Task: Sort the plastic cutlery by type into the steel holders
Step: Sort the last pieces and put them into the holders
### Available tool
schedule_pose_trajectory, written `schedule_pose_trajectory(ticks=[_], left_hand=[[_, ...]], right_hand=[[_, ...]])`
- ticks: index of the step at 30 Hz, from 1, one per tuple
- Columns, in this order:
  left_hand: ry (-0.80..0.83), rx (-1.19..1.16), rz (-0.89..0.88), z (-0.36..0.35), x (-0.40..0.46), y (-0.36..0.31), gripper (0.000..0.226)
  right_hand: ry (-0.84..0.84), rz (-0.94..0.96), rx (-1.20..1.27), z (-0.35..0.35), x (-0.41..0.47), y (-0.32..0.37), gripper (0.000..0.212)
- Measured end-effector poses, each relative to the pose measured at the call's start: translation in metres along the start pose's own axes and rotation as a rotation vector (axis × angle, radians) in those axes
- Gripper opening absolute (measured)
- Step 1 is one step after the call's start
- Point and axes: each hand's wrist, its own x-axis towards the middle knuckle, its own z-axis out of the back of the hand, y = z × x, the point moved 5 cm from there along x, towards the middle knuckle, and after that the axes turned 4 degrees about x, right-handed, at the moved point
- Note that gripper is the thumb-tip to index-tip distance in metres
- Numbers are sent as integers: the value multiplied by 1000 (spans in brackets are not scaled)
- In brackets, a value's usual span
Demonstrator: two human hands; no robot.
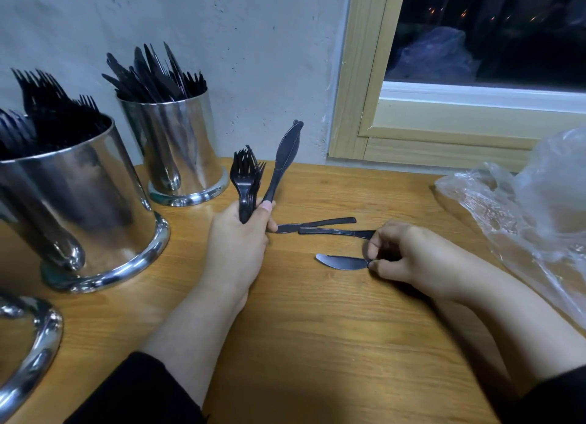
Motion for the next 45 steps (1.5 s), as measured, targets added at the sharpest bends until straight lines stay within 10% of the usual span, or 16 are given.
schedule_pose_trajectory(ticks=[9,16,23,30,36,45], left_hand=[[-19,-30,14,-1,-4,-2,19],[112,-18,9,-26,-21,-8,17],[343,9,-23,-46,-35,-14,15],[480,180,-39,-50,-38,-9,27],[258,108,13,-34,-23,-5,26],[142,139,-34,-26,-18,-4,28]], right_hand=[[-42,17,204,1,-4,14,13],[-395,18,1073,0,0,33,2],[-459,-42,1393,-12,1,34,3],[-461,12,913,0,-1,31,11],[-484,-175,156,21,2,-23,8],[-216,-239,-25,9,11,-31,16]])
